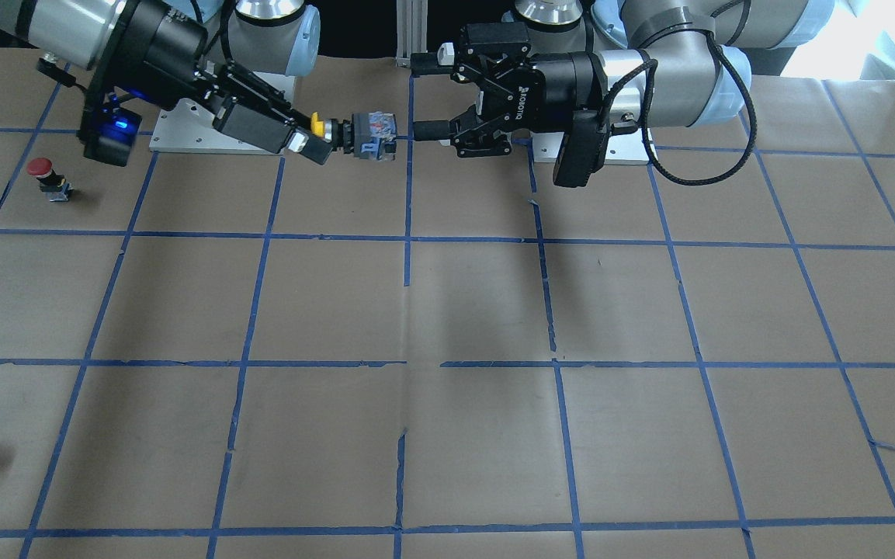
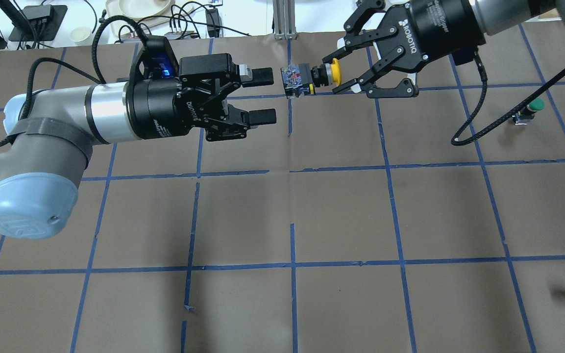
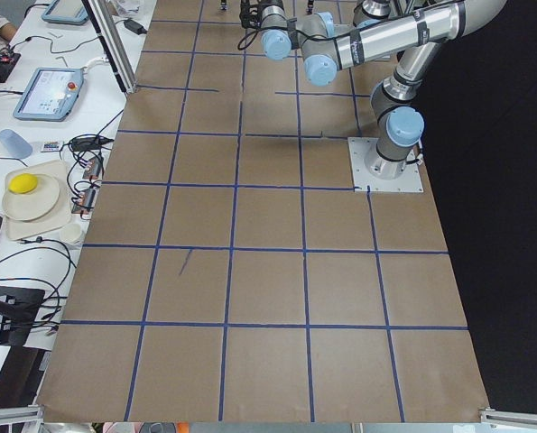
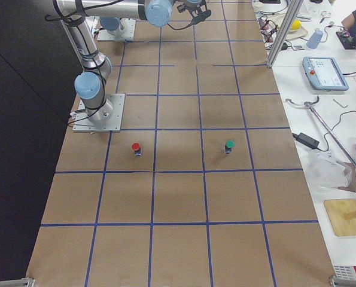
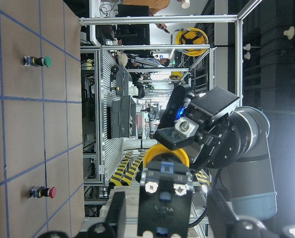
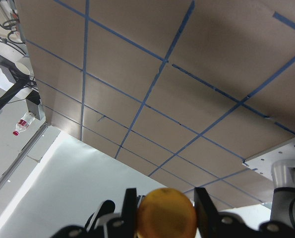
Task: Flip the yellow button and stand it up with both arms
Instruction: 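Carry the button with the right gripper toward the green button while the left gripper withdraws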
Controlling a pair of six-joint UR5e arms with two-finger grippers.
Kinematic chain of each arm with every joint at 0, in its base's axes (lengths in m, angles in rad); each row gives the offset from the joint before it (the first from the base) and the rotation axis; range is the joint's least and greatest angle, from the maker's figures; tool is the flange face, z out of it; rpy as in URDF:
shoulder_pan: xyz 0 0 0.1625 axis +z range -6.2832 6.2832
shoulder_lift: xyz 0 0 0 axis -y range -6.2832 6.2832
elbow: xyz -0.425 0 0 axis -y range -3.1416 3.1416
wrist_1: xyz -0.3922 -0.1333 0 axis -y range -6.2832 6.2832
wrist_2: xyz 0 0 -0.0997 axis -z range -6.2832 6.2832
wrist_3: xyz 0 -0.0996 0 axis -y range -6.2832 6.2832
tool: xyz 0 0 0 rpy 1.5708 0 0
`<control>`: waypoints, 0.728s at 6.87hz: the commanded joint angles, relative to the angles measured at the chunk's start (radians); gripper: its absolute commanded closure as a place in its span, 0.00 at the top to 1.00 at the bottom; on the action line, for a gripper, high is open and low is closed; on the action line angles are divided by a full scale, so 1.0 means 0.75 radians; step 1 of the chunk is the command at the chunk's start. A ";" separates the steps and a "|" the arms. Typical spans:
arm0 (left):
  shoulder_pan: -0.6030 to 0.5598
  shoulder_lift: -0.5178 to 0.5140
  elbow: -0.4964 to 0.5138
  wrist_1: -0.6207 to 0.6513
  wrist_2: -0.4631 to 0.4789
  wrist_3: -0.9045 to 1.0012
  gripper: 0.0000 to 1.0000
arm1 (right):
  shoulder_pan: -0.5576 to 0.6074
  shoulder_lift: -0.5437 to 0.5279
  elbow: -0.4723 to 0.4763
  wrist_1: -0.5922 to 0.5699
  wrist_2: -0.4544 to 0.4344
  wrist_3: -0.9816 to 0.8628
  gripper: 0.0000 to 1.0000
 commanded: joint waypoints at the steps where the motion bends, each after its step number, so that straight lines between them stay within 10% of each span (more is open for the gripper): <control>1: 0.003 -0.005 0.011 0.008 0.277 -0.015 0.86 | -0.103 0.004 0.006 -0.011 -0.369 -0.351 0.17; 5: 0.026 -0.041 0.174 0.020 1.009 -0.107 0.82 | -0.236 0.003 0.137 -0.125 -1.023 -1.208 0.15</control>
